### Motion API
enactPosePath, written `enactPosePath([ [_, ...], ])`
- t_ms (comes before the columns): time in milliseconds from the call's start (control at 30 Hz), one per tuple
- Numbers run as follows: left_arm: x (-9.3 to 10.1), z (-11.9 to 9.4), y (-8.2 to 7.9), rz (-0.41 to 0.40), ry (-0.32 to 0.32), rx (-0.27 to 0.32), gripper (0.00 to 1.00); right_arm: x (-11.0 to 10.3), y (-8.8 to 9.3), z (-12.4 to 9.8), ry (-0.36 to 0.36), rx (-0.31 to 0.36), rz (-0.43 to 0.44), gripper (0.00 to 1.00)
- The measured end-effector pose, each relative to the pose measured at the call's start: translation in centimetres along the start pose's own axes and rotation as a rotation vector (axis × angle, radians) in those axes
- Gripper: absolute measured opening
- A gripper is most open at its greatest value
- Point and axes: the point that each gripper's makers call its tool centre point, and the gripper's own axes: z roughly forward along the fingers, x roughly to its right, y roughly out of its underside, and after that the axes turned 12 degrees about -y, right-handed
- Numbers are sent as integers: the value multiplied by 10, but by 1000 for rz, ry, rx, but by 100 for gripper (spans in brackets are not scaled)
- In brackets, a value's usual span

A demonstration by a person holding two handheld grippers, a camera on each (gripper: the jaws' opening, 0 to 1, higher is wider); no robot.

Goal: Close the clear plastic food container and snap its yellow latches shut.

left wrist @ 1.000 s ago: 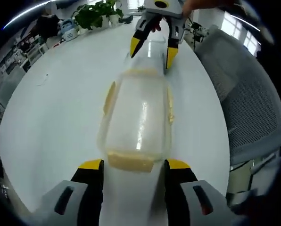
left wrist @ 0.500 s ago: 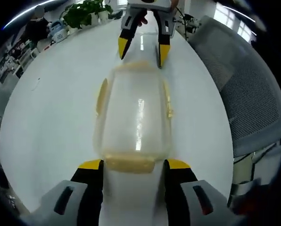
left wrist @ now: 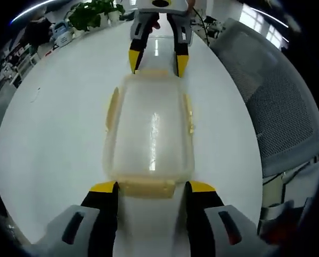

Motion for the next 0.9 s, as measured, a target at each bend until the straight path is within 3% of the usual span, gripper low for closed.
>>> enactPosePath([
  [133,-1,0,1,14,8,-7,49,0,-2,0,-13,-5,-20,50],
  [467,0,-1,2,32,14,-27,41,1,0,-1,-47,-110,-59,40],
  [900,2,-1,2,11,4,-32,38,2,1,-1,-51,-149,-67,39],
])
